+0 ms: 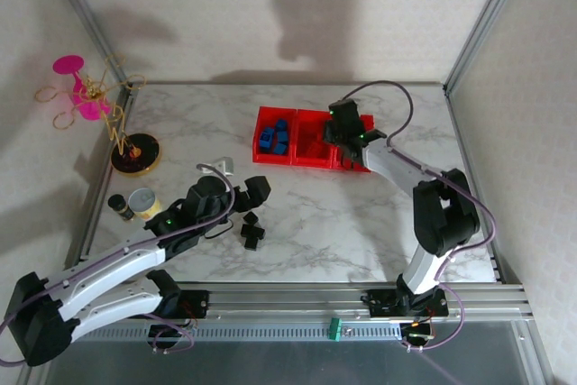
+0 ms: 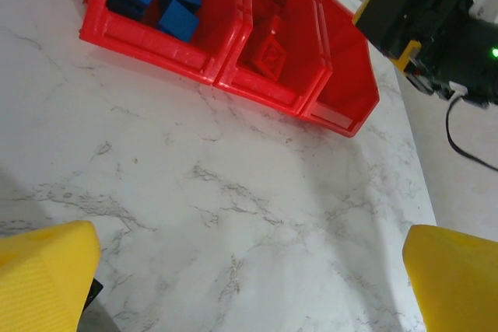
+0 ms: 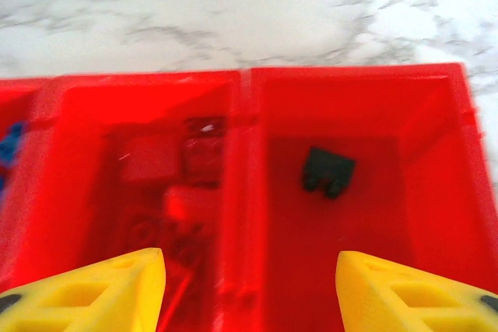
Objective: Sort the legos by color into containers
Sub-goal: Place the lego in the container, then pick up the lego from the bottom-center of the table.
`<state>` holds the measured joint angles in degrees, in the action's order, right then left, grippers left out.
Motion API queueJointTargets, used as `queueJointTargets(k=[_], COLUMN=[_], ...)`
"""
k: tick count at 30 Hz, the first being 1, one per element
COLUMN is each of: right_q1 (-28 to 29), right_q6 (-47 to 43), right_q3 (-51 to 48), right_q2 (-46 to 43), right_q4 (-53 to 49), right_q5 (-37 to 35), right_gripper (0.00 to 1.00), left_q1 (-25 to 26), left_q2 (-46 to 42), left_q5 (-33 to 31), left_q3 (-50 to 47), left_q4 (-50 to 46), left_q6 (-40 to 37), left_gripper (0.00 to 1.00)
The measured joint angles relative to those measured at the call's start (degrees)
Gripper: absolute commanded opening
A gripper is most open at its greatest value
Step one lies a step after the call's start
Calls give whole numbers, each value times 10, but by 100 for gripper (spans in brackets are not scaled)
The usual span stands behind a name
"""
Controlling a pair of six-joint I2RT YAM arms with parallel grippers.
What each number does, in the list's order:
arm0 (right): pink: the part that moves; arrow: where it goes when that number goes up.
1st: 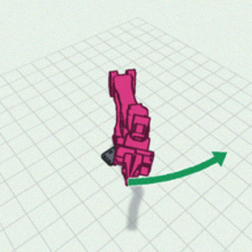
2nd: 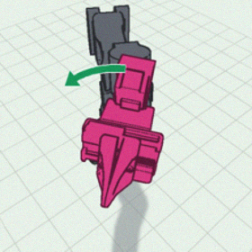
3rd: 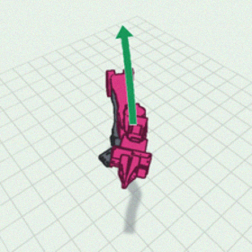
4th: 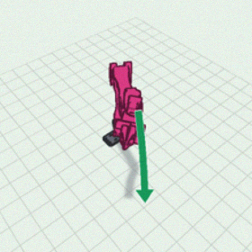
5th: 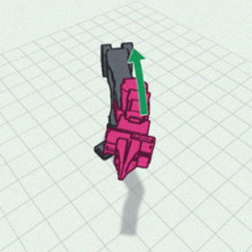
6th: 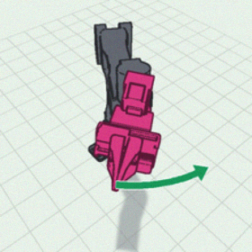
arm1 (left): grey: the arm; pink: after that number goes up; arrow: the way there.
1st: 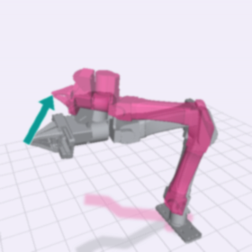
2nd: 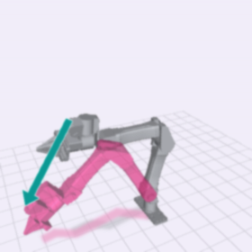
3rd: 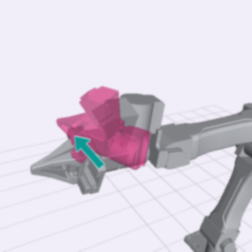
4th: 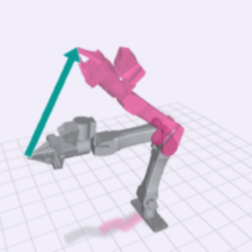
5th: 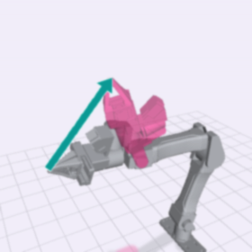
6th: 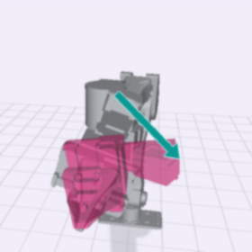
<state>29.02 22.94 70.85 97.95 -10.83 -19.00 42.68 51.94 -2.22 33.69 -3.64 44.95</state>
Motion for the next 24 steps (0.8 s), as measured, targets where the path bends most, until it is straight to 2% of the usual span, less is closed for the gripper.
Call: queueJointTargets(k=[8, 17, 24], right_q1=[116, 270, 356], right_q6=[53, 117, 166], right_q3=[-78, -131, -131], right_q2=[-83, -91, -62], right_q4=[-19, -33, -28], right_q5=[25, 60, 76], right_gripper=[66, 70, 70], left_q1=[0, 0, 0], left_q2=[-89, -149, -184], left_q5=[-37, -72, -87], left_q3=[-6, -31, -40], left_q4=[-65, -154, -197], left_q6=[5, 29, 41], left_gripper=[99, 100, 100])
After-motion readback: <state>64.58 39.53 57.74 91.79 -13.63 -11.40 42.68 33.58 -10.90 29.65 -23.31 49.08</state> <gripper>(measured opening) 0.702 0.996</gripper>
